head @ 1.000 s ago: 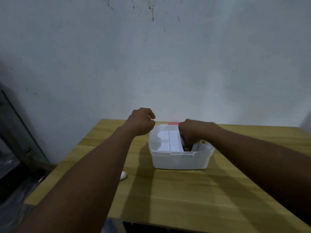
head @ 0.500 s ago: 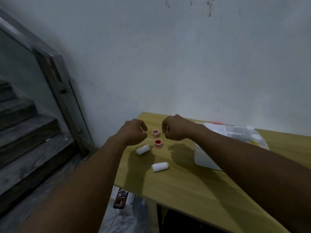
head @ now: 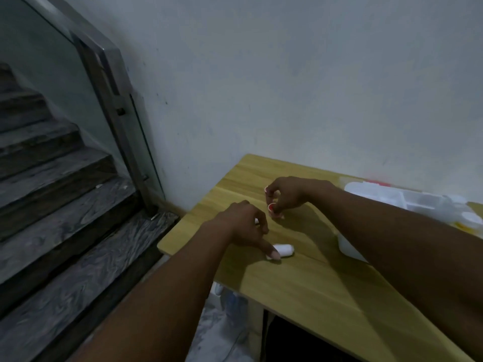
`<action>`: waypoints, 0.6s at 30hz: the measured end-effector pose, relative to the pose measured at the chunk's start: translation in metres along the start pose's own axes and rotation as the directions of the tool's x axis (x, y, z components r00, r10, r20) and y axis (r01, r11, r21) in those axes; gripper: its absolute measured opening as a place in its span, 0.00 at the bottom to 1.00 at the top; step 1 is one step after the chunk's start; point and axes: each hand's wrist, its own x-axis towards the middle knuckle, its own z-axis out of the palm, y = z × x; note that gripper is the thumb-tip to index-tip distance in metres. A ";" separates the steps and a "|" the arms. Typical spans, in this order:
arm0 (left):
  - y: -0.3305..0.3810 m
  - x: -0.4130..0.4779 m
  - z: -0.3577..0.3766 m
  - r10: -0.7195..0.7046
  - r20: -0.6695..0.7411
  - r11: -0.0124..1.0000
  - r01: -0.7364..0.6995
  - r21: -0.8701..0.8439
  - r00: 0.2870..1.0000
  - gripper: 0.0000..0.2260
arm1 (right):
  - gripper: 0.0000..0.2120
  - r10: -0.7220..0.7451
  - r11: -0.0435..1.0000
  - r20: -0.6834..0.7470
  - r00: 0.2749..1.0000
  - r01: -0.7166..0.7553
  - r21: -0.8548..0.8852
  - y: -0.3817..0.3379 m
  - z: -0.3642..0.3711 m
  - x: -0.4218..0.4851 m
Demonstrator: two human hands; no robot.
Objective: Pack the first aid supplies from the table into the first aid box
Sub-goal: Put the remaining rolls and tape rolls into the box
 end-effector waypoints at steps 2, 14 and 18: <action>0.000 0.003 0.005 -0.001 -0.015 1.000 0.001 0.022 1.000 0.30 | 0.04 -0.025 1.000 -0.017 1.000 0.025 0.011 0.003 0.005 0.005; -0.003 0.003 0.008 0.026 -0.139 0.987 -0.047 -0.150 0.990 0.18 | 0.08 -0.033 0.999 -0.112 0.993 0.035 0.012 0.006 0.011 0.008; -0.006 0.000 0.006 0.025 -0.148 0.983 -0.051 -0.175 0.989 0.18 | 0.05 -0.019 0.999 -0.096 0.995 0.022 0.030 0.005 0.012 0.009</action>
